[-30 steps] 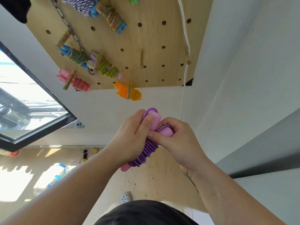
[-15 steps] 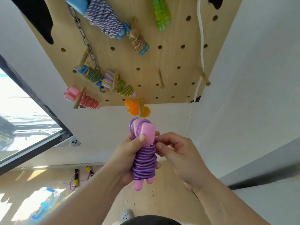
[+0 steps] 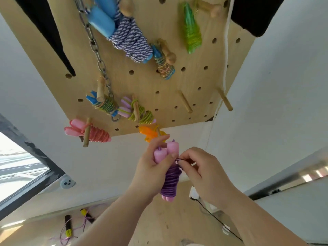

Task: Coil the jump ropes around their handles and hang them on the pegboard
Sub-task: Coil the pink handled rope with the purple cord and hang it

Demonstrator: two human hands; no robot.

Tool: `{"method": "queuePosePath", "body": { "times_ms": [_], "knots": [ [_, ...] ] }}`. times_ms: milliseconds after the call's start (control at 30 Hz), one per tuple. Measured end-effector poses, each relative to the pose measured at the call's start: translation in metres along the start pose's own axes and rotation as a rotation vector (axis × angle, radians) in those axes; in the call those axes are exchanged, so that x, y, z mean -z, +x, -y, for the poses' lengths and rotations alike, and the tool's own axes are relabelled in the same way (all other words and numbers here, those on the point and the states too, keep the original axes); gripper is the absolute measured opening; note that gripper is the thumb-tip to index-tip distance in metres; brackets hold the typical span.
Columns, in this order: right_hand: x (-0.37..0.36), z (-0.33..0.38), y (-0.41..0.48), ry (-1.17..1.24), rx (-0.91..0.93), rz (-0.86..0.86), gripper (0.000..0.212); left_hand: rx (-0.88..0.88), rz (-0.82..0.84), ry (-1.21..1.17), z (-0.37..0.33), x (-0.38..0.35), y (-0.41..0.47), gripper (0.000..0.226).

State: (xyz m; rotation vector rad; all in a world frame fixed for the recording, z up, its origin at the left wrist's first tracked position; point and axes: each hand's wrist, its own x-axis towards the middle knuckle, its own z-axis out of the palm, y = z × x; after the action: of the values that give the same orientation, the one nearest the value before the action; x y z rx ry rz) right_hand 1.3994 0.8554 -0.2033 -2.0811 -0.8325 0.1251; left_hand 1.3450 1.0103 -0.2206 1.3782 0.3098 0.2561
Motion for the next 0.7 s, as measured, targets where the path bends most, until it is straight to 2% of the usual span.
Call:
{"method": "queuePosePath", "body": {
  "times_ms": [233,367,433,500,700],
  "knots": [
    [0.019,-0.026,0.041,0.013,-0.02,-0.136,0.013,-0.125,0.005,0.292,0.006,-0.015,0.042,0.026],
    [0.031,-0.045,0.067,0.09,0.02,-0.119,0.019,-0.161,-0.041,0.365,0.006,-0.028,0.069,0.025],
    [0.039,-0.054,0.08,0.123,0.058,-0.091,0.026,-0.13,-0.101,0.391,0.004,-0.033,0.083,0.02],
    [0.045,-0.064,0.095,0.179,0.07,-0.086,0.024,-0.145,-0.189,0.488,0.001,-0.041,0.094,0.019],
    [0.064,-0.088,0.134,0.304,0.137,-0.02,0.025,-0.316,-0.48,0.688,0.006,-0.066,0.116,0.019]
  ]
}}
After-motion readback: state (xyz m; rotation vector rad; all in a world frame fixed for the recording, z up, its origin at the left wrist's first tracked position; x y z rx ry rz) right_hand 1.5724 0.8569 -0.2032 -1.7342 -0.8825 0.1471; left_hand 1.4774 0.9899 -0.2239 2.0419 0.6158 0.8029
